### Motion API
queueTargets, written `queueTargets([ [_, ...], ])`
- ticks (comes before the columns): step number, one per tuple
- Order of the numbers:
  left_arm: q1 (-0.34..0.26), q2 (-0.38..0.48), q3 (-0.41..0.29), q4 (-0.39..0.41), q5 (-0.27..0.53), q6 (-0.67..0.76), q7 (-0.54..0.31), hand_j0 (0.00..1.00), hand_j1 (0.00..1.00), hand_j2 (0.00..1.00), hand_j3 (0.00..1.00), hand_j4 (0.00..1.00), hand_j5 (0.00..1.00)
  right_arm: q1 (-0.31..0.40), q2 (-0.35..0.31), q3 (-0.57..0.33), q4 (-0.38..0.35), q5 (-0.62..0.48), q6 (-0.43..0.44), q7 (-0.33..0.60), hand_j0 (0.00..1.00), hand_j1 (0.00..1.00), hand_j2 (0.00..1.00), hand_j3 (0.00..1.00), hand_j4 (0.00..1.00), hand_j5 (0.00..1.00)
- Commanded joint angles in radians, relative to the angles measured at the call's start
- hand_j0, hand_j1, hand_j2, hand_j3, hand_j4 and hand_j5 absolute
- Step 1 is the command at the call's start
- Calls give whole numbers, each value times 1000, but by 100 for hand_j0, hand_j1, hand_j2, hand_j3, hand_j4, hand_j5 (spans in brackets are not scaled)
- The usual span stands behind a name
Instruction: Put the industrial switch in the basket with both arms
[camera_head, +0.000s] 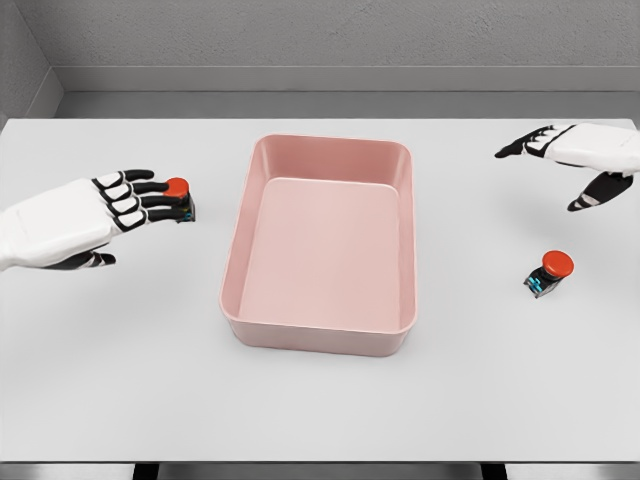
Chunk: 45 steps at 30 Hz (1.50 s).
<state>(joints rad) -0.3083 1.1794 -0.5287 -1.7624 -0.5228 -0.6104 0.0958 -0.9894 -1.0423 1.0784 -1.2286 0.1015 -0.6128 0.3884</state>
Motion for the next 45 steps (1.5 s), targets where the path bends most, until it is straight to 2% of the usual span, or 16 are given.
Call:
queueTargets([
  [1, 0, 0, 0, 0, 6, 0, -2, 100, 100, 100, 100, 100, 100, 0, -4, -2, -6, 0, 2, -2, 100, 100, 100, 100, 100, 100],
  [6, -5, -4, 1, 3, -2, 0, -2, 100, 100, 100, 100, 100, 100, 3, -36, 6, -28, 0, 2, 3, 100, 100, 100, 100, 100, 100],
  [9, -80, -47, 0, 26, -72, 0, -5, 100, 100, 100, 100, 100, 100, 52, -82, 5, -23, -2, 2, -9, 100, 100, 100, 100, 100, 100],
  [12, -97, -56, -16, 34, -94, 0, -8, 100, 100, 100, 100, 100, 100, 78, -90, 6, -41, -2, 2, -9, 100, 100, 100, 100, 100, 100],
  [13, -112, -58, -20, 34, -131, 0, -8, 100, 100, 100, 100, 100, 100, 81, -91, 6, -52, -2, 2, -6, 100, 100, 100, 100, 100, 100],
  [15, -169, -70, -74, 50, -158, 0, -8, 100, 100, 100, 100, 100, 100, 97, -94, 8, -52, -2, 2, -2, 100, 100, 100, 100, 100, 100],
  [17, -288, -110, -195, 98, -169, 0, -8, 100, 100, 100, 100, 100, 100, 123, -93, 5, -55, -2, 2, -9, 100, 100, 100, 100, 100, 100],
  [18, -317, -141, -224, 139, -171, 0, -8, 100, 100, 100, 100, 100, 100, 133, -93, 5, -66, -2, 2, -9, 100, 100, 100, 100, 100, 100],
  [21, -328, -156, -229, 161, -157, 0, -13, 100, 100, 100, 100, 100, 100, 149, -105, 2, -75, -3, 2, -11, 100, 100, 100, 100, 100, 100],
  [22, -333, -156, -228, 169, -146, 0, -42, 100, 100, 100, 100, 100, 100, 161, -110, -3, -75, -3, 2, -13, 100, 100, 100, 100, 100, 100],
  [25, -350, -155, -228, 198, -69, 0, -67, 100, 100, 100, 100, 100, 100, 189, -114, -6, -74, -3, 2, -48, 100, 100, 100, 100, 100, 100],
  [28, -385, -162, -235, 268, -65, 0, -67, 100, 100, 100, 100, 100, 100, 199, -111, -11, -75, -3, 2, -63, 100, 100, 100, 100, 100, 100],
  [30, -468, -185, -341, 317, -68, 0, -67, 100, 100, 100, 100, 100, 100, 221, -116, -11, -74, -3, 2, -121, 100, 100, 100, 100, 100, 100],
  [31, -482, -190, -367, 325, -72, 0, -67, 100, 100, 100, 100, 100, 100, 227, -116, -11, -74, -2, 2, -125, 100, 100, 100, 100, 100, 100],
  [36, -483, -193, -372, 294, -94, 0, -122, 100, 100, 100, 100, 100, 100, 250, -114, -11, -75, -2, 2, -149, 100, 100, 100, 100, 100, 100],
  [45, -500, -245, -373, 281, -163, 0, -129, 100, 100, 100, 100, 100, 100, 276, -116, -9, -95, -2, 2, -148, 100, 100, 100, 100, 100, 100],
])
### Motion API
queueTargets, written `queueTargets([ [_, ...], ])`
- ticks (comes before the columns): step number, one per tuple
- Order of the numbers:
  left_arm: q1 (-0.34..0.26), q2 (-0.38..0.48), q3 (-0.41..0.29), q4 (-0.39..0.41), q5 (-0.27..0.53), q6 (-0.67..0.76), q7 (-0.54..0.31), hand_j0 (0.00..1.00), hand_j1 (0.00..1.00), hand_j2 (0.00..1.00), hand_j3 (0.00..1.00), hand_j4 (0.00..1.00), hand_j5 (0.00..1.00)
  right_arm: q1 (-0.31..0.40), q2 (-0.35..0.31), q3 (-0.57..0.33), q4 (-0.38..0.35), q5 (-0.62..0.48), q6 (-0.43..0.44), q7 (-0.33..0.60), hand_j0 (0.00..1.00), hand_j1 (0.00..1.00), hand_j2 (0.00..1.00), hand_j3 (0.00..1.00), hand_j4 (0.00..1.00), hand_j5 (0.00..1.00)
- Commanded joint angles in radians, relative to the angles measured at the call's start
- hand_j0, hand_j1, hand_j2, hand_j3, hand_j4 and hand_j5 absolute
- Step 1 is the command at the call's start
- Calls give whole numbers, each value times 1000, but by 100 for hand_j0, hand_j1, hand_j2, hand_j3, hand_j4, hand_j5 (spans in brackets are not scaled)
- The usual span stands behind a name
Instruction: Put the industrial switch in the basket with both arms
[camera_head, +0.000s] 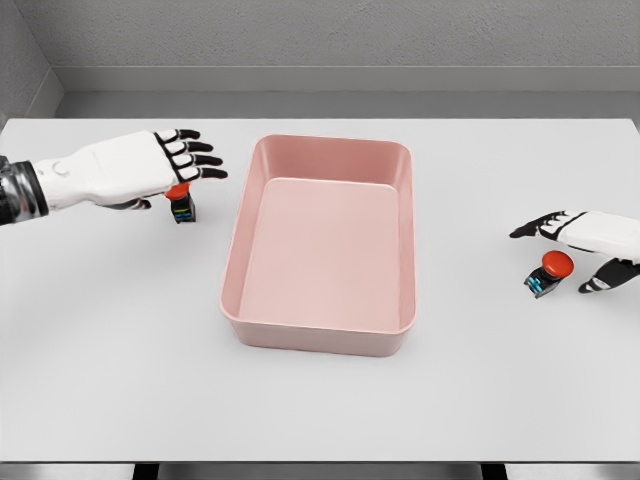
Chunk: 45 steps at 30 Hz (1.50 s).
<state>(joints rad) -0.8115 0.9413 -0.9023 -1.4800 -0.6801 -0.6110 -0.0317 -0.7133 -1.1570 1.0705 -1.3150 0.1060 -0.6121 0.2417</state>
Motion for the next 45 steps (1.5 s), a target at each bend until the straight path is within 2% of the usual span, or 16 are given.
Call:
queueTargets([
  [1, 0, -7, 0, 4, -19, 0, -2, 100, 100, 100, 100, 100, 100, 0, -1, -1, -20, -6, 1, -1, 100, 100, 100, 100, 100, 100],
  [7, -5, -24, -1, 76, -24, 0, -2, 100, 100, 100, 100, 100, 100, 15, -4, -1, -47, -6, 1, 1, 100, 100, 100, 100, 100, 100],
  [9, -5, -53, -3, 101, -36, 0, 0, 100, 100, 100, 100, 100, 100, 15, -6, -1, -47, -6, 1, 1, 100, 100, 100, 100, 100, 100],
  [11, -25, -65, -44, 130, -36, 0, 0, 100, 100, 100, 100, 100, 100, 15, -10, -1, -49, -6, 1, 1, 100, 100, 100, 100, 100, 100],
  [22, -25, -68, -49, 148, -30, 0, 0, 100, 100, 100, 100, 100, 100, 23, -13, -1, -70, -6, 1, -1, 99, 99, 99, 99, 99, 99],
  [27, -32, -81, -64, 184, -32, 0, 1, 100, 100, 100, 100, 100, 100, 23, -15, -1, -70, -6, 1, 1, 94, 94, 94, 94, 94, 94],
  [30, -32, -104, -64, 216, -30, 0, 3, 100, 100, 100, 100, 100, 100, 23, -15, -1, -70, -6, 1, 2, 87, 87, 87, 87, 87, 87],
  [40, -57, -148, -64, 336, -27, 0, 4, 100, 100, 100, 100, 100, 100, 28, -15, -1, -81, -6, 1, 5, 81, 81, 81, 81, 81, 81],
  [45, -55, -179, -83, 349, -29, 0, 4, 100, 100, 100, 100, 100, 100, 28, -16, -1, -79, -6, 1, 7, 78, 78, 78, 78, 78, 78],
])
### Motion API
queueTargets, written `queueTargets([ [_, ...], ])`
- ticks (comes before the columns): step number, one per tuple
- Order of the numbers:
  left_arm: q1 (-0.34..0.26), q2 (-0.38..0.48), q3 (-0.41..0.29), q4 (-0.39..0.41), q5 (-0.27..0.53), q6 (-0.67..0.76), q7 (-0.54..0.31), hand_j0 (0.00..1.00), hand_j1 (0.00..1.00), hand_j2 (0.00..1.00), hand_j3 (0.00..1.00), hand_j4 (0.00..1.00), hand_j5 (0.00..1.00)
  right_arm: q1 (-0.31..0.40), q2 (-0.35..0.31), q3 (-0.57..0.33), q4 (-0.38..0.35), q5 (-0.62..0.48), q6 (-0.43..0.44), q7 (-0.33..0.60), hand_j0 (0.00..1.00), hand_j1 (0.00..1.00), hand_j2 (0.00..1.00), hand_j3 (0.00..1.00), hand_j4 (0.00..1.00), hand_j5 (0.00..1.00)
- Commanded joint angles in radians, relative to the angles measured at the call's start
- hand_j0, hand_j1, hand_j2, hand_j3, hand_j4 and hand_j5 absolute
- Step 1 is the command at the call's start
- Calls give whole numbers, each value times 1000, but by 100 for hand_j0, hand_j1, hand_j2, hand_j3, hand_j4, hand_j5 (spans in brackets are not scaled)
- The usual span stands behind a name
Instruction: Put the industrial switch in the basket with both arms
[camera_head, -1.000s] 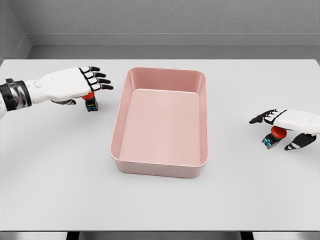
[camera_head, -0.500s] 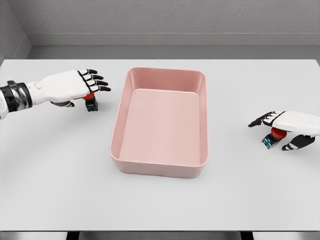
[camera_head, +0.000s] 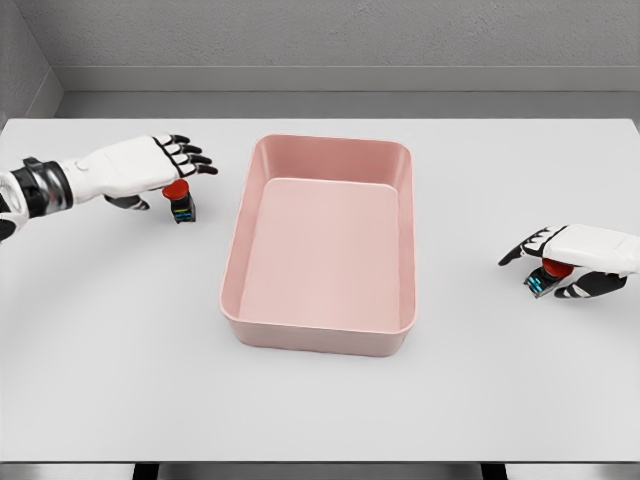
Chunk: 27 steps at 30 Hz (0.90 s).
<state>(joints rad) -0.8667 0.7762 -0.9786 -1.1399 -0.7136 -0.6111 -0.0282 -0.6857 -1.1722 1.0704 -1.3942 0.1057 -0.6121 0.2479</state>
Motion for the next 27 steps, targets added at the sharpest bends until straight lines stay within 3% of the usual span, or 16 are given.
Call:
queueTargets([
  [1, 0, -15, -9, 9, 5, 0, 1, 100, 100, 100, 100, 100, 100, 0, -1, -1, 3, -6, 1, 2, 77, 77, 77, 77, 77, 77],
  [18, 6, -17, -11, 35, 2, 0, 4, 100, 100, 100, 100, 100, 100, 0, -11, -3, 3, -6, 1, 1, 56, 56, 56, 56, 56, 56],
  [24, 6, -20, -11, 37, 2, 0, 4, 77, 77, 77, 77, 77, 77, -3, -12, -4, 3, -6, 1, -1, 51, 51, 51, 51, 51, 51],
  [27, 6, -26, -11, 37, 2, 0, 4, 72, 72, 72, 72, 72, 72, -2, -11, -38, 3, -8, 1, 2, 50, 50, 50, 50, 50, 50],
])
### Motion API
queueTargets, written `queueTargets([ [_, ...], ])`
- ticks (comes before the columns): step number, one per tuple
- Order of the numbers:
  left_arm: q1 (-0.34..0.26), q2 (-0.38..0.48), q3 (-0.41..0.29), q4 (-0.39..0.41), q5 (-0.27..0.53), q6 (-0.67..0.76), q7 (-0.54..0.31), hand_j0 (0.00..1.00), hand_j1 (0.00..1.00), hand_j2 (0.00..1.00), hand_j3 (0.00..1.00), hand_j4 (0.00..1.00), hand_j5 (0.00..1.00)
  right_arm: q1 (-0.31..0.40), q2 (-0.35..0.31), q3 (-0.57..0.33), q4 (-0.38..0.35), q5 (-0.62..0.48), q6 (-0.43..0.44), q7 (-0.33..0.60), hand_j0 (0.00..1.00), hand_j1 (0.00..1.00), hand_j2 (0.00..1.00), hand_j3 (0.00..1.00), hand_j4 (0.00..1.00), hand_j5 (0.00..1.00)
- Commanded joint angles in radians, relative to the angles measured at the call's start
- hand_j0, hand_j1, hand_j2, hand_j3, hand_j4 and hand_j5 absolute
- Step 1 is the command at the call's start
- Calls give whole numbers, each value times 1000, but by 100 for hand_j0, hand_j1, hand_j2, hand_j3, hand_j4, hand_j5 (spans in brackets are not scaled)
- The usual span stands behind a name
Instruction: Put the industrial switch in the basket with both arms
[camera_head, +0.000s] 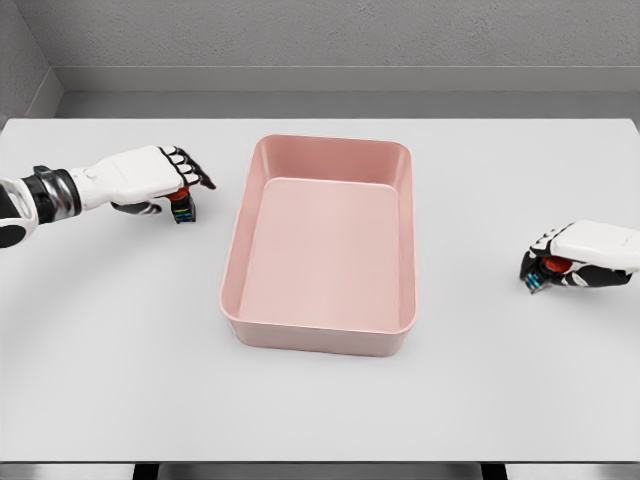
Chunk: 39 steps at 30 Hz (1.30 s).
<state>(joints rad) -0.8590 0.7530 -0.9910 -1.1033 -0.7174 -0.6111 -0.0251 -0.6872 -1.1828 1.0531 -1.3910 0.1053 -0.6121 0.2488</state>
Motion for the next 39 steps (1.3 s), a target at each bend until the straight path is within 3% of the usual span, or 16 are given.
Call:
queueTargets([
  [1, -2, -3, 2, 0, 6, 0, 1, 71, 71, 71, 71, 71, 71, 0, -1, -21, 0, -6, 1, 1, 50, 50, 50, 50, 50, 50],
  [7, 0, -3, 2, 5, 6, 0, 1, 54, 54, 54, 54, 54, 54, -8, -1, -33, -2, -7, 1, 1, 49, 49, 49, 49, 49, 49],
  [16, 0, -1, 3, 11, 12, 0, 1, 41, 41, 41, 41, 41, 41, -11, -1, -103, -6, -7, 1, 6, 49, 49, 49, 49, 49, 49],
  [23, 2, 6, 17, -53, 21, 0, 1, 41, 41, 41, 41, 41, 41, -32, 8, -119, -17, -7, 1, 6, 48, 48, 48, 48, 48, 48],
  [28, -2, 42, 18, -150, 55, 0, 1, 41, 41, 41, 41, 41, 41, -48, 17, -119, -23, -7, 1, 6, 48, 48, 48, 48, 48, 48],
  [39, -29, 85, 43, -236, 102, 0, -2, 41, 41, 41, 41, 41, 41, -78, 45, -119, -65, -7, 1, 6, 47, 47, 47, 47, 47, 47],
])
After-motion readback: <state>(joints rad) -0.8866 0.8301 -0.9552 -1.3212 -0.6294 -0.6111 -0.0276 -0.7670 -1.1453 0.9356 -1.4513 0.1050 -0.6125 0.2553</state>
